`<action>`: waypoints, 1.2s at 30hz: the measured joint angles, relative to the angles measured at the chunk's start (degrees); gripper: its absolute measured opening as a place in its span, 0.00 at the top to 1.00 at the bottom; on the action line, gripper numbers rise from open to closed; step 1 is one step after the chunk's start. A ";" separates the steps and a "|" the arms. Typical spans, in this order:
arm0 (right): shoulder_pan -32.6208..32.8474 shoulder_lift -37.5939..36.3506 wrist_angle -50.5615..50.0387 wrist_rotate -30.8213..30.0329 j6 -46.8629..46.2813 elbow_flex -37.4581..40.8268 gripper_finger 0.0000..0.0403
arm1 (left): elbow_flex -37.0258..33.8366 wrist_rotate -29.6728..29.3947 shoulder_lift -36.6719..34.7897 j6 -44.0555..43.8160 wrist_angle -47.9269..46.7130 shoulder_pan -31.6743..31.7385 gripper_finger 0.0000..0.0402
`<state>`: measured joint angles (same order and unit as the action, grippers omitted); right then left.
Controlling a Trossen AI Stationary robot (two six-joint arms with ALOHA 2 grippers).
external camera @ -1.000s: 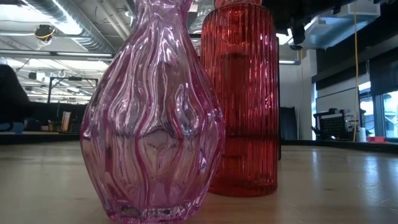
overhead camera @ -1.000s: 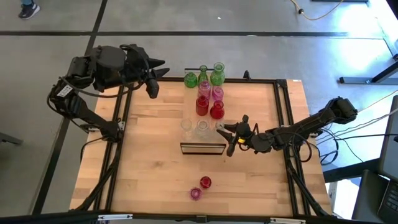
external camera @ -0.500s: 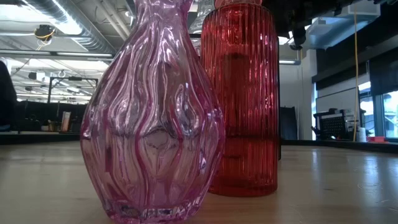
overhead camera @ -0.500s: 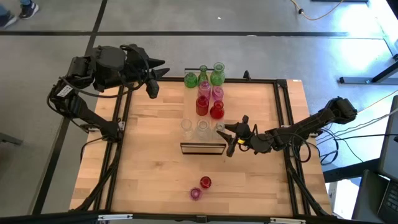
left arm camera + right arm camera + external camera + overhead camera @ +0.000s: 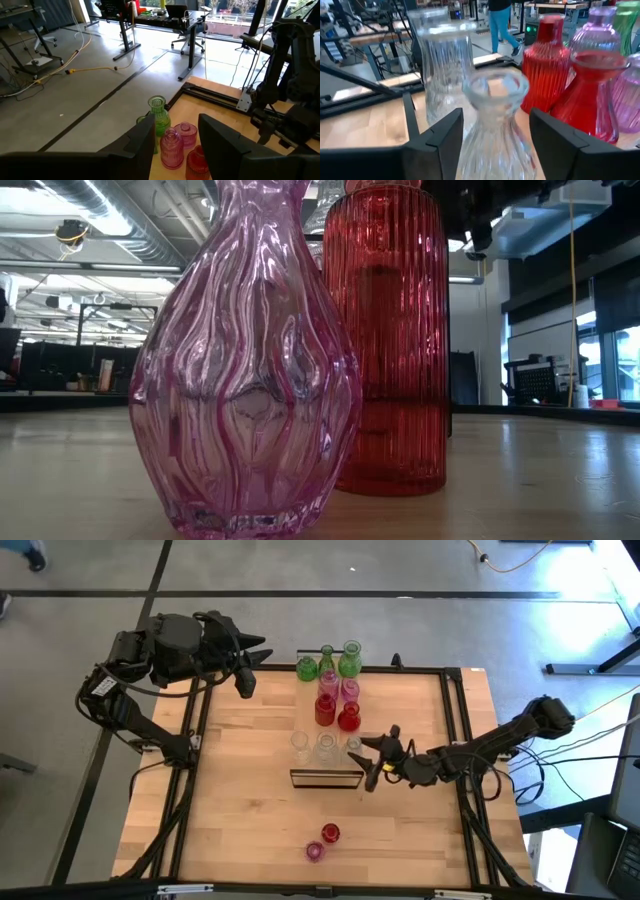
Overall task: Sort vases onto shelf
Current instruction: Put the pink vase on the shelf aligned with the other pink vases
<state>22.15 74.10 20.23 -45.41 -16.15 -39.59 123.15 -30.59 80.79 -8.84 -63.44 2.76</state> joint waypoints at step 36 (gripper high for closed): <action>8.20 -30.91 -14.94 -9.07 3.69 -0.04 0.46 | -37.21 6.06 -8.71 -37.40 11.72 -29.81 0.67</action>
<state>30.35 43.20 5.29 -54.48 -12.47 -39.64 85.94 -24.53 72.09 -46.24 -51.72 -27.04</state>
